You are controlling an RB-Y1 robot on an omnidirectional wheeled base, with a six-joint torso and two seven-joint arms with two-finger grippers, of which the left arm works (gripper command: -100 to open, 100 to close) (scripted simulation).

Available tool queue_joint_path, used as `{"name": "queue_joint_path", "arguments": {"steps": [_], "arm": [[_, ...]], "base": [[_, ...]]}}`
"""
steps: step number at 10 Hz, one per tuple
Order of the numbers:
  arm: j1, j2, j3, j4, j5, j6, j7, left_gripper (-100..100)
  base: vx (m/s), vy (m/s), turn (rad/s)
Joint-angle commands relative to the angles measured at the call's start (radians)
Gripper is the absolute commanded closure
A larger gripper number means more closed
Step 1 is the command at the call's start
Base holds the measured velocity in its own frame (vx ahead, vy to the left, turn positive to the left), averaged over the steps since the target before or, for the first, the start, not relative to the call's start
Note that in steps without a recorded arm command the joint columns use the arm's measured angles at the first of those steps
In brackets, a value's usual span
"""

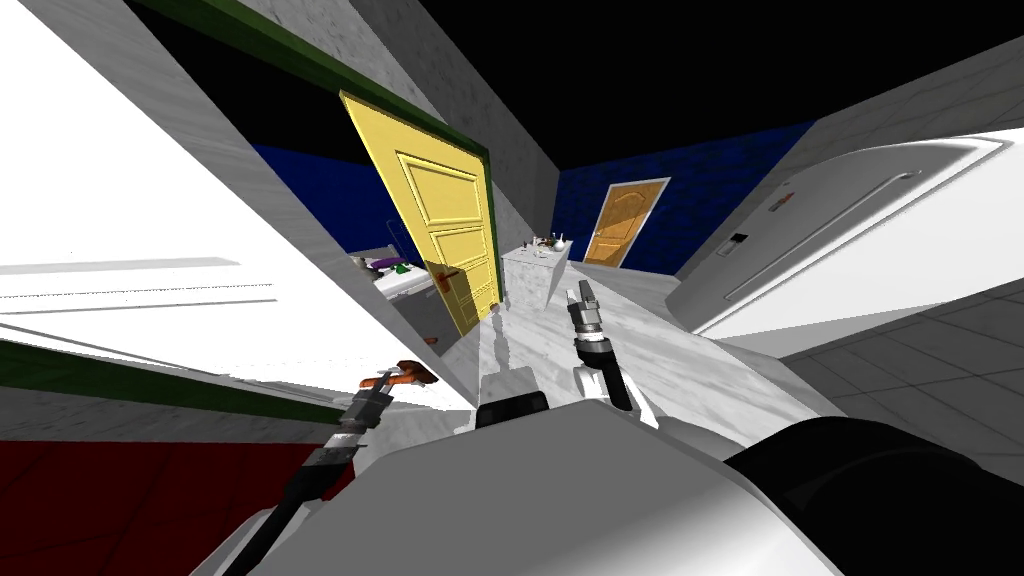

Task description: Pull the door open

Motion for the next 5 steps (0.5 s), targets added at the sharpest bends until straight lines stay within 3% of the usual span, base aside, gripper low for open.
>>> {"name": "queue_joint_path", "arguments": {"steps": [1, 2, 3, 4, 5], "arm": [[0.006, 0.005, -0.014, 0.004, -0.007, -0.029, 0.009, 100], [0.008, 0.007, -0.016, 0.005, -0.008, -0.034, 0.011, 100], [0.008, 0.008, -0.009, 0.002, -0.005, -0.020, 0.007, 100], [0.017, 0.007, -0.015, 0.011, -0.013, -0.049, 0.006, 100], [0.020, 0.007, -0.017, 0.013, -0.015, -0.059, 0.006, 100]], "base": [[-0.175, 0.080, -0.088], [-0.186, 0.091, -0.074], [-0.079, 0.044, -0.015], [0.019, -0.027, 0.023], [0.062, -0.066, 0.040]]}}
